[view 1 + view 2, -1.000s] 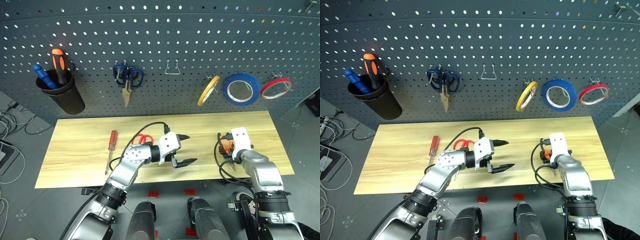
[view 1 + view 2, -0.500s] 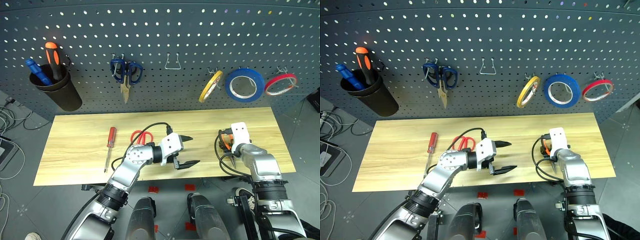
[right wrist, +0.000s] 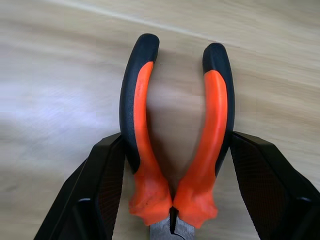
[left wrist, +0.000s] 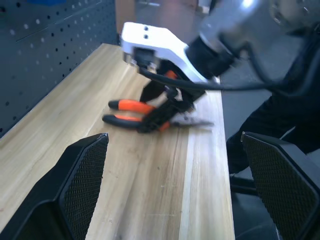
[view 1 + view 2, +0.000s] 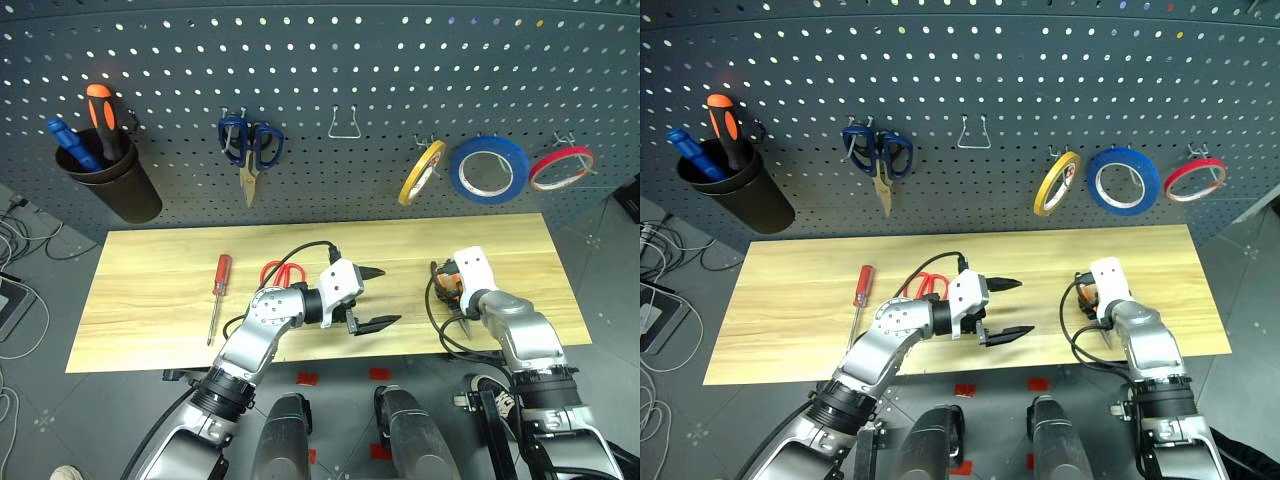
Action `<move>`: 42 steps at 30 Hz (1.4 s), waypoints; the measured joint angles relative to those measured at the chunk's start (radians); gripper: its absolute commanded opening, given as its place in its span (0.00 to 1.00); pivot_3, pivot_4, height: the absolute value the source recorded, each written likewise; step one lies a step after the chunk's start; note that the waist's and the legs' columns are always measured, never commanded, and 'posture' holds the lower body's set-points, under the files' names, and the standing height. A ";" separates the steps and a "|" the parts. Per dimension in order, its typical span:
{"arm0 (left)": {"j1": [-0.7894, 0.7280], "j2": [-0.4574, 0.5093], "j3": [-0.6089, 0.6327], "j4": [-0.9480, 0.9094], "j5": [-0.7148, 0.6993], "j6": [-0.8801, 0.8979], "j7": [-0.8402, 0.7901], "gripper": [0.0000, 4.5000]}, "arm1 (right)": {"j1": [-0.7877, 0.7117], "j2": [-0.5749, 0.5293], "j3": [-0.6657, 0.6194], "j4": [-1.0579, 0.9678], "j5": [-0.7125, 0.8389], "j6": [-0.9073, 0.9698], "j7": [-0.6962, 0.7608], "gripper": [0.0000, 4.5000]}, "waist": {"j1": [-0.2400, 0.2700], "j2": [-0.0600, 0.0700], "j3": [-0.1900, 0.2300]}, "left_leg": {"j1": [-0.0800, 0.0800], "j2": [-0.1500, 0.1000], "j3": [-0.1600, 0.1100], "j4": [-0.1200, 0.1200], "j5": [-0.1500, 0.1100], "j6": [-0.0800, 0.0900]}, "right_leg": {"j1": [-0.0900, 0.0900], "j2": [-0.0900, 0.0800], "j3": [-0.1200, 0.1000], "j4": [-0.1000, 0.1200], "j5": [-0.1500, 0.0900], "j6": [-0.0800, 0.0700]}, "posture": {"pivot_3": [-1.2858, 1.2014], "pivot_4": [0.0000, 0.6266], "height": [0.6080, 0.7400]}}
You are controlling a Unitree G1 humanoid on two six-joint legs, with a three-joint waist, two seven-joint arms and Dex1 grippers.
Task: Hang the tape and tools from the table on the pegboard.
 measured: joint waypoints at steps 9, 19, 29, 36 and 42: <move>0.207 0.052 0.121 -0.260 -0.073 0.153 0.121 1.00 | 0.082 0.083 0.094 -0.340 0.031 -0.193 0.029 0.66 | -0.002 0.000 -0.008 | -0.002 0.000 -0.001 0.000 0.002 -0.004 | -0.002 0.000 -0.001 0.000 0.000 0.000 | 0.55 0.37 1.00; 0.261 0.037 0.228 -0.503 -0.112 0.297 0.324 1.00 | -0.144 0.246 0.111 -0.352 0.050 -0.528 -0.028 0.66 | 0.017 -0.013 -0.059 | -0.004 0.000 -0.003 0.000 0.002 -0.005 | -0.002 -0.001 -0.005 -0.001 0.000 0.000 | 0.58 0.26 1.00; 0.104 -0.072 0.236 -0.549 -0.080 0.331 0.538 1.00 | -0.519 0.315 0.047 0.059 -0.019 -0.906 -0.199 0.66 | 0.038 -0.018 -0.094 | -0.004 0.000 0.001 0.000 0.003 -0.006 | -0.002 -0.002 -0.007 0.000 0.001 -0.001 | 0.60 0.24 1.00; 0.020 -0.100 0.259 -0.437 -0.061 0.297 0.600 1.00 | -0.615 0.331 0.010 0.259 -0.019 -1.058 -0.259 0.66 | 0.045 -0.018 -0.101 | -0.004 0.001 0.001 0.000 0.004 -0.007 | -0.003 -0.002 -0.009 0.001 0.001 -0.001 | 0.61 0.25 1.00; -0.072 -0.130 0.278 -0.328 -0.049 0.243 0.644 1.00 | -0.643 0.373 -0.010 0.398 -0.010 -1.112 -0.306 0.66 | 0.058 -0.018 -0.101 | -0.005 0.001 0.001 0.000 0.004 -0.008 | -0.003 -0.003 -0.013 0.001 0.001 -0.002 | 0.61 0.28 1.00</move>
